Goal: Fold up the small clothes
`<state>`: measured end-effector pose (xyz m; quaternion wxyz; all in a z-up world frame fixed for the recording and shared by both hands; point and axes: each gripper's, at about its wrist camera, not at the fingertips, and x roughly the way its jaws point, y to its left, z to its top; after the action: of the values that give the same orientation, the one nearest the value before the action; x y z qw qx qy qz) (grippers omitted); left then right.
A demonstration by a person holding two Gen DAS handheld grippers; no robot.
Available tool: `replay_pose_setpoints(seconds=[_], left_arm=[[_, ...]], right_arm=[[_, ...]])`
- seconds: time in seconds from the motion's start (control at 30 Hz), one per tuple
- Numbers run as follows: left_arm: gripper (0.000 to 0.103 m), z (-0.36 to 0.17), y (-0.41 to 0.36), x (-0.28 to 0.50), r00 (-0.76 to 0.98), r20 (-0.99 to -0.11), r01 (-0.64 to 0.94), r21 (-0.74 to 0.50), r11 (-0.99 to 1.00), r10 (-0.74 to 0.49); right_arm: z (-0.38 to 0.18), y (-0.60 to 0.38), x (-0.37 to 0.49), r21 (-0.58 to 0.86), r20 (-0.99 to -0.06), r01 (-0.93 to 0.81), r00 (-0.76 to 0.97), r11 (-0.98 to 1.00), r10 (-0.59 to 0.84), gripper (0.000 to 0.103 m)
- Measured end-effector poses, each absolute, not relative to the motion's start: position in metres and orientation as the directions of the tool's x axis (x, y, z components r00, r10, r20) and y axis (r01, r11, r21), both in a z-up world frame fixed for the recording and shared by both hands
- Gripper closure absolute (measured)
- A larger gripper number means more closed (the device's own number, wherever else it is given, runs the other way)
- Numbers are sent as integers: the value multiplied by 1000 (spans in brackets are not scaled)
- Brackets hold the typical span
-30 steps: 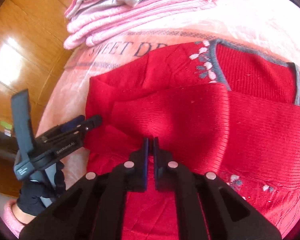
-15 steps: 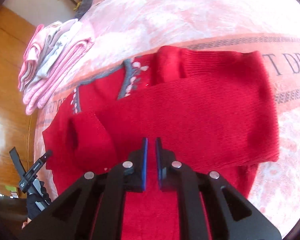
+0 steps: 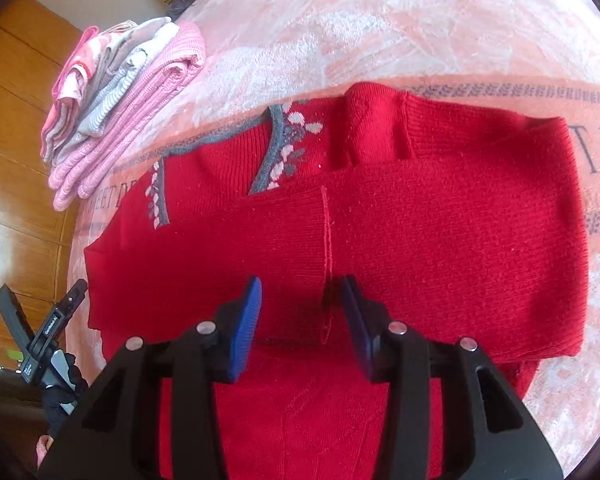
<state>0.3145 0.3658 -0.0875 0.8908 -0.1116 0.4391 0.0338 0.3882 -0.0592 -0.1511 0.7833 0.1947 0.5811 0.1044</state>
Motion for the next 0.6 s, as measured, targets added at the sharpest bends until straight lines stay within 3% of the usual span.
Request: replay_pose_setpoints(seconds=[0.03,0.13,0.3,0.4,0.6], left_arm=[[36,-89,367,315,610,-791,-156,-174,972,-44],[36,-91,370,315,609,-792,-156,-177,972,-46],[36,-89,372,314,619,-784,-145,-170,975,-44],[36,-90,370,315,614,-788,-140,-158,977,-39],[36,-110,359,325,539,-842,-139,-86,987,3]], right_arm=[[-152,-56,388,416,-871,58,312,907,380,64],[-145,-51,388,427,-853,20,340,904,395,99],[-117,-61,383,436,-817,-22,409,900,406,99],[-105,-75,378,368,-834,1,442,930,330,99],[-136,-102,376,299,-893,97,380,949,243,99]])
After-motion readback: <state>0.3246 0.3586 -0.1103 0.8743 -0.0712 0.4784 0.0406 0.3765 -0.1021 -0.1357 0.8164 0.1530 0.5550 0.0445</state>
